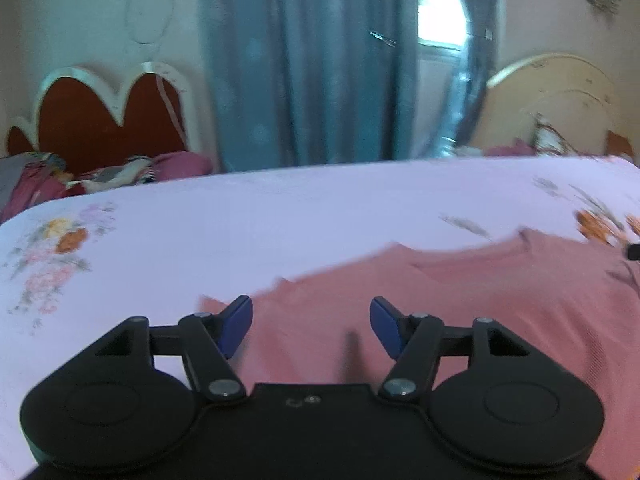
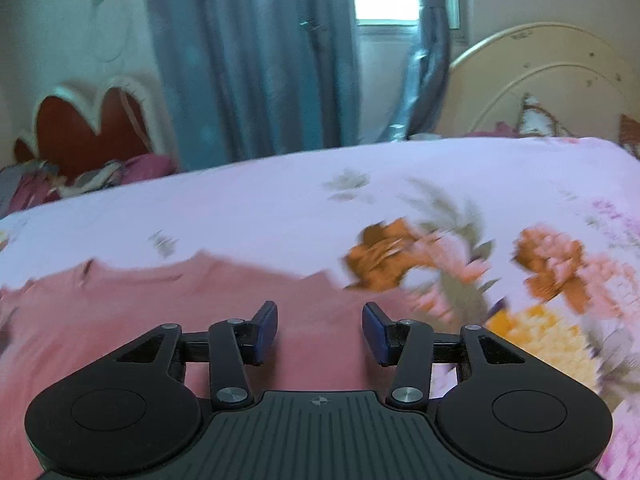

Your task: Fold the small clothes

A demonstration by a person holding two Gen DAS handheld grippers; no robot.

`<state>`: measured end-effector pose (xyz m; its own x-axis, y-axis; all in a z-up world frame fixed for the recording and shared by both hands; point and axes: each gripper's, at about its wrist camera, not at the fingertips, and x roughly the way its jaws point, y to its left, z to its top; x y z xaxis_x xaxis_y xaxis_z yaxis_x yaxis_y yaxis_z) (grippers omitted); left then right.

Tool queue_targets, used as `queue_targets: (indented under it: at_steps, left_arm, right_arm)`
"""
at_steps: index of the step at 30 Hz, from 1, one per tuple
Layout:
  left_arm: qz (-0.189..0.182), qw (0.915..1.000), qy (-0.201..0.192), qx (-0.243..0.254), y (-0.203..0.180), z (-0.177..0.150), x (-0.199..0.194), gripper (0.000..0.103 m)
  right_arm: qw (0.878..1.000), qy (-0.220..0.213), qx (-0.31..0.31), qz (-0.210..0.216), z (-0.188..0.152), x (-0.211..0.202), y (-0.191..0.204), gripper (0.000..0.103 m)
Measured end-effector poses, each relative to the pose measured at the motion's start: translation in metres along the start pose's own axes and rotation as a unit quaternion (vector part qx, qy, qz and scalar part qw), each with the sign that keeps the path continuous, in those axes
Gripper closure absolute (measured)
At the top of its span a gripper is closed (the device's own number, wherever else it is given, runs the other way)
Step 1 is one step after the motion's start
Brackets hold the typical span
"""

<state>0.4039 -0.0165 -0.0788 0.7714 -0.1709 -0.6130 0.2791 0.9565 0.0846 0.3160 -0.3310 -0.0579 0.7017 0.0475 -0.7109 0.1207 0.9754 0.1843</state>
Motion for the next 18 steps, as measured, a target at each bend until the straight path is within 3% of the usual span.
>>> queue_targets:
  at_steps: [4, 7, 9, 12, 15, 18]
  left_arm:
    - [-0.013, 0.9997, 0.015, 0.017, -0.021, -0.019, 0.001, 0.039]
    - [-0.002, 0.9994, 0.032, 0.014, -0.019, -0.031, 0.009, 0.039]
    - [0.021, 0.9985, 0.05, 0.005, -0.01, -0.039, 0.016, 0.038]
    - [0.02, 0.998, 0.052, -0.03, 0.008, -0.047, 0.015, 0.033]
    - [0.025, 0.9975, 0.057, -0.033, 0.013, -0.047, 0.012, 0.033]
    - [0.033, 0.997, 0.058, -0.039, 0.01, -0.042, 0.003, 0.041]
  right_arm:
    - [0.999, 0.008, -0.028, 0.021, -0.015, 0.002, 0.031, 0.056]
    - [0.998, 0.023, -0.053, 0.007, -0.025, 0.01, 0.04, 0.056]
    - [0.998, 0.041, -0.052, -0.007, -0.032, 0.018, 0.032, 0.056]
    - [0.998, 0.043, -0.027, -0.024, -0.033, 0.02, 0.012, 0.056]
    - [0.998, 0.05, 0.003, -0.04, -0.031, 0.017, -0.001, 0.056]
    - [0.998, 0.047, 0.003, -0.04, -0.027, 0.004, 0.008, 0.056]
